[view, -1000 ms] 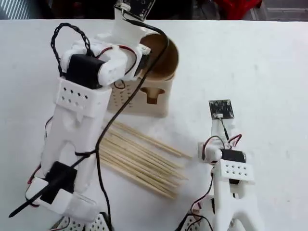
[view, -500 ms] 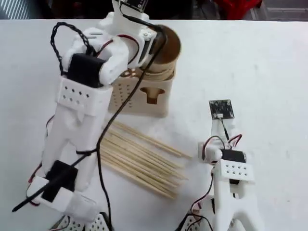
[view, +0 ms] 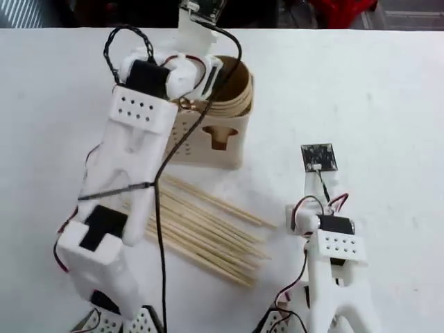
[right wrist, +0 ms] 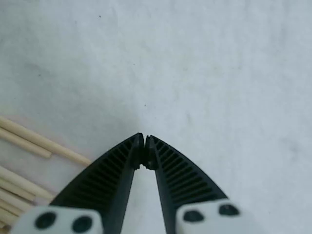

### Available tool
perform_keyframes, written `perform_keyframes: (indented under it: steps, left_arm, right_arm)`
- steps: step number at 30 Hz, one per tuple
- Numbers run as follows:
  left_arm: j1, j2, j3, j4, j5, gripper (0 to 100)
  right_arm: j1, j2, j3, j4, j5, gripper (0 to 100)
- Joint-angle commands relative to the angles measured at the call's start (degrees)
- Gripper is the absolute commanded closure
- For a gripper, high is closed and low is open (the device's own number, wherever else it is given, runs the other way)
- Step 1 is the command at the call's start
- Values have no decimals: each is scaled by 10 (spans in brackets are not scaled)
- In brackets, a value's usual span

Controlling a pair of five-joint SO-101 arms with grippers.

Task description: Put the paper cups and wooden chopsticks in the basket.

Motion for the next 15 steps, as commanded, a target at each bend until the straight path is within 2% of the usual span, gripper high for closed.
perform_keyframes:
  steps: [1,8,15]
  left_arm:
    - [2,54,-22,4,6,831]
    - [29,114,-28,2,2,831]
    - [26,25,-29,23,3,831]
  right_arm:
    - [-2,-15,-2,-7,6,979]
    - [-2,-15,-2,-7,6,979]
    - [-2,-15,-2,-7,6,979]
